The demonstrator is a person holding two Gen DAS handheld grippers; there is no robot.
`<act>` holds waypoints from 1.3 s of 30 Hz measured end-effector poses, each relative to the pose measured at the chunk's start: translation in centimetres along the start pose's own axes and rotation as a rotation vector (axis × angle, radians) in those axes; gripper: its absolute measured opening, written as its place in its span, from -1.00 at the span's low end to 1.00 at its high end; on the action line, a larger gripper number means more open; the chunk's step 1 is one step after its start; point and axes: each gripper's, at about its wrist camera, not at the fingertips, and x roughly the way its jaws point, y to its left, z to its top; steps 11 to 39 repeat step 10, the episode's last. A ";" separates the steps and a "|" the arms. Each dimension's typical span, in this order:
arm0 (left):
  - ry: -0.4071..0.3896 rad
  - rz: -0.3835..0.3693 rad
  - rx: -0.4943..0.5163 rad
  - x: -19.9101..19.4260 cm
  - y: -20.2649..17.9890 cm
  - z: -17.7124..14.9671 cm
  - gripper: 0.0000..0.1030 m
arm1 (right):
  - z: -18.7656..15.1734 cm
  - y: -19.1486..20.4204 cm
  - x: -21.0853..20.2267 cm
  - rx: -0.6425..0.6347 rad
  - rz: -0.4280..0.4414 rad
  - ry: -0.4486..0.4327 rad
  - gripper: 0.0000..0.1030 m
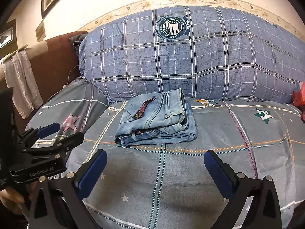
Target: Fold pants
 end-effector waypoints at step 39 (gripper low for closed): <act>0.006 -0.002 -0.019 0.4 0.3 -0.2 0.69 | -0.2 -0.1 0.7 -0.007 0.009 0.023 1.00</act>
